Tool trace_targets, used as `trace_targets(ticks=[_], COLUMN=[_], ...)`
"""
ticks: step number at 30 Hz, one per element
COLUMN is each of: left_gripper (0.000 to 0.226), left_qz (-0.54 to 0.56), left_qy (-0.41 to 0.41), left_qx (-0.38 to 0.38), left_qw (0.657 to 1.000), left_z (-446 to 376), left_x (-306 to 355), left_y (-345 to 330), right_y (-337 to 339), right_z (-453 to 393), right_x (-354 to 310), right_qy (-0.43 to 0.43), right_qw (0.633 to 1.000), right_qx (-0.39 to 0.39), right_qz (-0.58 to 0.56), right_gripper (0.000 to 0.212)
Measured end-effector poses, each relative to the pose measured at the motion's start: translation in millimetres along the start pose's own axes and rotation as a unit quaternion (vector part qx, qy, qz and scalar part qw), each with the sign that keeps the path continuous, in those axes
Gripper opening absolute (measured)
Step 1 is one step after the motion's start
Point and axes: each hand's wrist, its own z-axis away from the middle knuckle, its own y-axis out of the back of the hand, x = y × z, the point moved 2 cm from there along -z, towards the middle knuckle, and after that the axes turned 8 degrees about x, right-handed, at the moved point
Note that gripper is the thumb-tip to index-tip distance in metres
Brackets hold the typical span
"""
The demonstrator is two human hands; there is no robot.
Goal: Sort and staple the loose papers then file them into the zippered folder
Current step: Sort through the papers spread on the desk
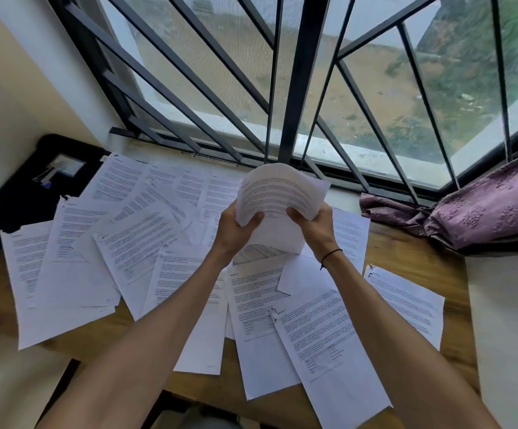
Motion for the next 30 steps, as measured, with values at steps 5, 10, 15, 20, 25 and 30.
trace_targets(ticks=[5,10,15,20,25,30], left_gripper=[0.035,0.029,0.024,0.015,0.016,0.011], left_qz=[0.005,-0.006,0.007,0.048,0.067,0.054], left_qy=[-0.001,0.027,0.028,0.023,0.006,0.005], left_qx=[0.013,0.002,0.047,0.098,0.128,0.097], left_qw=[1.000,1.000,0.998,0.994,0.989,0.994], left_z=[-8.2,-5.9,-12.8,-12.8,-11.6,-4.5], left_x=[8.4,-2.5,4.1,2.8,3.3,6.4], left_y=[4.1,3.2,15.7,39.7,59.1,39.6], right_y=[-1.5,-5.7,-12.6,-14.9,-1.6,8.8], right_z=[-7.8,-8.1,-13.8,-9.9,2.2,16.5], right_x=[5.5,16.0,8.2,15.4,30.5,44.9], right_qy=[0.007,-0.002,0.021,0.034,0.007,-0.020], right_qw=[0.999,0.998,0.997,0.994,0.992,0.991], right_qx=[0.003,0.002,-0.012,-0.048,-0.038,-0.036], right_qz=[0.032,0.063,0.076,0.097,0.118,0.126], right_gripper=[0.028,0.035,0.035,0.024,0.021,0.024])
